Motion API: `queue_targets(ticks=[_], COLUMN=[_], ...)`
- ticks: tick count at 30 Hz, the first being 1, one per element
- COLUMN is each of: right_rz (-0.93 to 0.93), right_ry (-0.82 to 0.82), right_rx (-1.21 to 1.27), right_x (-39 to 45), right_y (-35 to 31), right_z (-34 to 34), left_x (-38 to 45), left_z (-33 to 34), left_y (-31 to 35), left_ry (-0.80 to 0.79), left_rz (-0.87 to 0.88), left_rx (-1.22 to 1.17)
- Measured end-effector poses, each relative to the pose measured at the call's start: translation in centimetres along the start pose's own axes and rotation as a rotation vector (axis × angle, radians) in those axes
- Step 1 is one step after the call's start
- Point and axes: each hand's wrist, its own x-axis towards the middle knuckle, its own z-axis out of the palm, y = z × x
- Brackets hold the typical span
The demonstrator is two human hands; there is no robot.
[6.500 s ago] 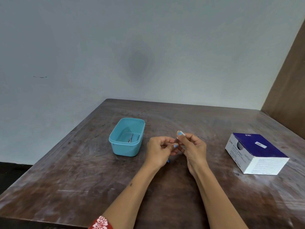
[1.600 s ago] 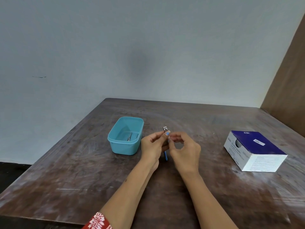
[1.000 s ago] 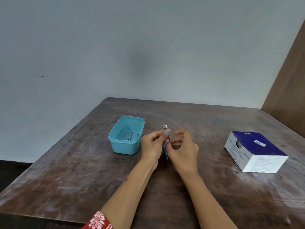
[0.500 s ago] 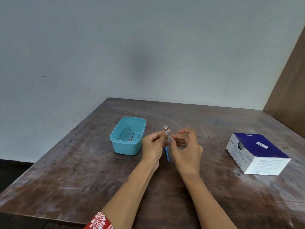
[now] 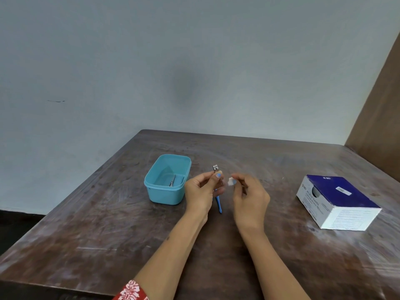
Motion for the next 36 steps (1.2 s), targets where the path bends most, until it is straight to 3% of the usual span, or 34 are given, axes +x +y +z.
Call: queue_targets(ticks=[5, 13, 20, 28, 33, 36], right_rz=[-0.029, -0.110, 0.017, -0.106, 0.036, 0.063], right_ry=[0.093, 0.019, -0.024, -0.184, -0.019, -0.032], right_rx=[0.111, 0.076, 0.114, -0.006, -0.010, -0.008], right_x=[0.1, -0.1, 0.0, -0.5, -0.2, -0.1], right_y=[-0.4, 0.0, 0.0, -0.4, -0.2, -0.2], right_z=[0.1, 0.2, 0.1, 0.1, 0.0, -0.1], left_x=[-0.4, -1.2, -1.2, -1.7, -1.9, -2.0], left_z=[0.0, -0.3, -0.3, -0.5, 0.0, 0.2], left_y=[-0.6, -0.5, -0.6, 0.0, -0.4, -0.4], left_ry=[-0.057, -0.027, -0.024, 0.033, -0.008, -0.012], left_rz=[0.198, 0.527, 0.666, 0.653, 0.664, 0.692], left_rx=[0.322, 0.743, 1.064, 1.033, 1.098, 1.132])
